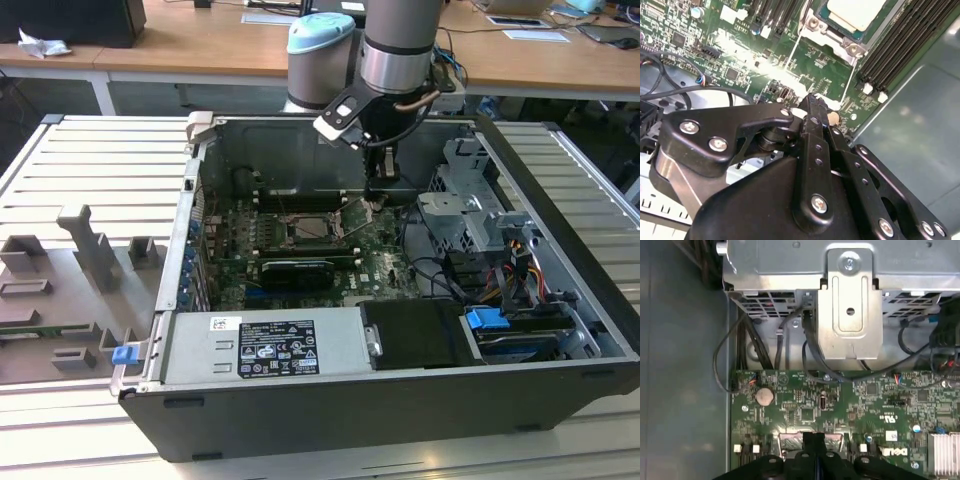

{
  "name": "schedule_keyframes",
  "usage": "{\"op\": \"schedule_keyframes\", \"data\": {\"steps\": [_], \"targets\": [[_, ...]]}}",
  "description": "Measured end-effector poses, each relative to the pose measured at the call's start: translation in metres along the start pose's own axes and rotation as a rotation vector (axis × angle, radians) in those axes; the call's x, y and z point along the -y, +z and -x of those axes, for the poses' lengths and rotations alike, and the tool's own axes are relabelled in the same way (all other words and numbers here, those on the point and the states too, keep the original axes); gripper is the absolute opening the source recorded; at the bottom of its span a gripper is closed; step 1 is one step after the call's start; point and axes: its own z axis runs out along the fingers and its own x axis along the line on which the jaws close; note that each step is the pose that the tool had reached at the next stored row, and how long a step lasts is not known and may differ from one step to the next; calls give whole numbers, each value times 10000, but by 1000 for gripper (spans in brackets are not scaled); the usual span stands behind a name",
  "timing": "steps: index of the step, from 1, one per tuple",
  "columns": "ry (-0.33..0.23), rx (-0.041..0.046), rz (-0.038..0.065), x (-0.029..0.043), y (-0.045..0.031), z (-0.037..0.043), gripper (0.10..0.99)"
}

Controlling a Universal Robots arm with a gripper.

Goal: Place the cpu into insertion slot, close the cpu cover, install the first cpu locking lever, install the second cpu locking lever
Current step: 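Close the cpu cover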

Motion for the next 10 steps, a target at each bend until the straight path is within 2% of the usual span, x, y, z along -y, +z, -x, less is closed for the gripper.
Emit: {"op": "schedule_keyframes", "data": {"steps": [7,10], "targets": [[-233,-9,-10,-72,49,0,106],[-519,-17,-12,-89,66,0,106]]}}
